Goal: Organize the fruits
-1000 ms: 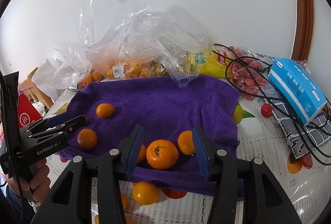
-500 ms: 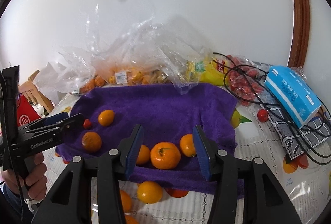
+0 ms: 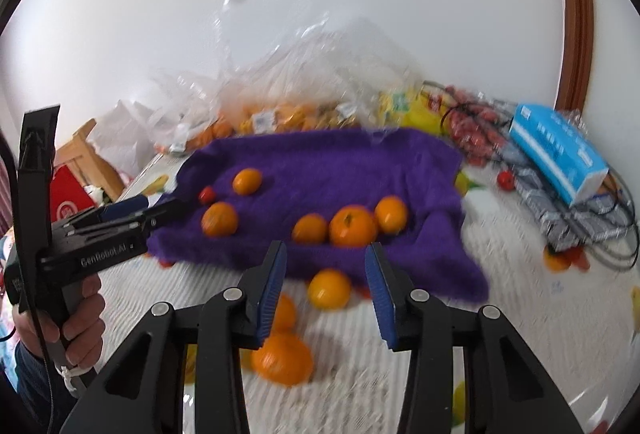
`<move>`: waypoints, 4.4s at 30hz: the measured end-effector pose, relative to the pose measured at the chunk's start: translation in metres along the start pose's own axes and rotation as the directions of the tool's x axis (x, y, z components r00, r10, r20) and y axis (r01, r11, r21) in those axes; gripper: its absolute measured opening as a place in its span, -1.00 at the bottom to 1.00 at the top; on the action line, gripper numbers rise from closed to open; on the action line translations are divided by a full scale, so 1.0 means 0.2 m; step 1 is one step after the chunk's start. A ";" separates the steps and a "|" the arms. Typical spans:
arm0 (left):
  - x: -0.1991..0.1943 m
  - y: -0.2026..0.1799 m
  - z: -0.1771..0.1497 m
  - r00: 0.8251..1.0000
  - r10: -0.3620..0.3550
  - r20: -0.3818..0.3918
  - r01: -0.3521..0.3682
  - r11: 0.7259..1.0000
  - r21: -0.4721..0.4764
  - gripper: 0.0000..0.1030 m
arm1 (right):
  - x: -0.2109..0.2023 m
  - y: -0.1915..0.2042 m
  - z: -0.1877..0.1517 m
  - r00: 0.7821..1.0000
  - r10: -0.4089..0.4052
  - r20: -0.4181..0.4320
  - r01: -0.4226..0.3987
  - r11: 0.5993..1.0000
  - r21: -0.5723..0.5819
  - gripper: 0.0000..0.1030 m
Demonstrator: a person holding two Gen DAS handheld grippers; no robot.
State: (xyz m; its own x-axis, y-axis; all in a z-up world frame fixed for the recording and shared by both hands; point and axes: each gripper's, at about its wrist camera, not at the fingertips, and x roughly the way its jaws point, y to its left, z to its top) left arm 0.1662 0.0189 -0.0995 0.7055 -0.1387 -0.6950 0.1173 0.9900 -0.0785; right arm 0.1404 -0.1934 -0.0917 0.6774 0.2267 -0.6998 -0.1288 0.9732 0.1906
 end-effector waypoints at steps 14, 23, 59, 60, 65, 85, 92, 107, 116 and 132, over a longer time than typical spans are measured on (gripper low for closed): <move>-0.18 0.19 -0.19 0.999 0.027 -0.017 -0.027 1.000 0.004 0.32 | 0.09 0.12 -0.31 0.994 0.007 -0.113 -0.002 0.999 0.045 -0.16; -0.18 0.20 -0.23 0.999 -0.010 -0.031 0.010 1.000 0.006 0.32 | 0.16 0.11 -0.34 0.989 -0.005 -0.145 0.014 0.998 0.063 -0.13; 0.06 -0.49 -0.39 0.961 -0.177 -0.214 0.213 0.964 0.159 -0.02 | -0.18 -0.29 -0.43 0.987 -0.156 -0.029 0.158 0.982 0.107 -0.15; 0.08 -0.49 -0.39 0.959 -0.178 -0.222 0.215 0.964 0.159 -0.09 | -0.18 -0.30 -0.43 0.987 -0.158 -0.028 0.160 0.981 0.107 -0.15; 0.09 -0.49 -0.39 0.968 -0.152 -0.199 0.188 0.966 0.175 -0.50 | -0.14 -0.31 -0.44 0.989 -0.146 -0.034 0.149 0.983 0.111 -0.15; 0.09 -0.11 -0.34 0.988 0.044 -0.150 -0.030 0.995 0.096 -0.49 | 0.12 -0.09 -0.36 0.991 -0.095 -0.091 0.097 0.995 0.013 -0.15; 0.09 -0.11 -0.34 0.988 0.040 -0.150 -0.026 0.996 0.090 -0.50 | 0.17 -0.14 -0.37 0.987 -0.075 -0.145 0.084 0.995 0.057 -0.14; 0.10 -0.08 -0.34 0.988 0.008 -0.152 0.002 0.998 0.064 -0.50 | 0.18 -0.12 -0.37 0.984 -0.100 -0.147 0.106 0.994 0.036 -0.14; 0.10 -0.05 -0.33 0.989 -0.039 -0.145 0.042 0.999 0.017 -0.47 | 0.17 -0.12 -0.37 0.984 -0.099 -0.146 0.106 0.994 0.039 -0.15; 0.04 -0.04 -0.30 0.993 -0.058 -0.107 0.059 0.998 0.001 -0.51 | 0.11 -0.12 -0.33 0.991 -0.071 -0.110 0.078 0.995 0.061 -0.16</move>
State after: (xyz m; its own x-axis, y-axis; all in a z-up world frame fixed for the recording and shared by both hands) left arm 0.1286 0.0110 -0.1463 0.6189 -0.1924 -0.7615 0.1592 0.9801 -0.1183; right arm 0.1099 -0.2094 -0.1565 0.6009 0.1599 -0.7832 -0.0314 0.9837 0.1768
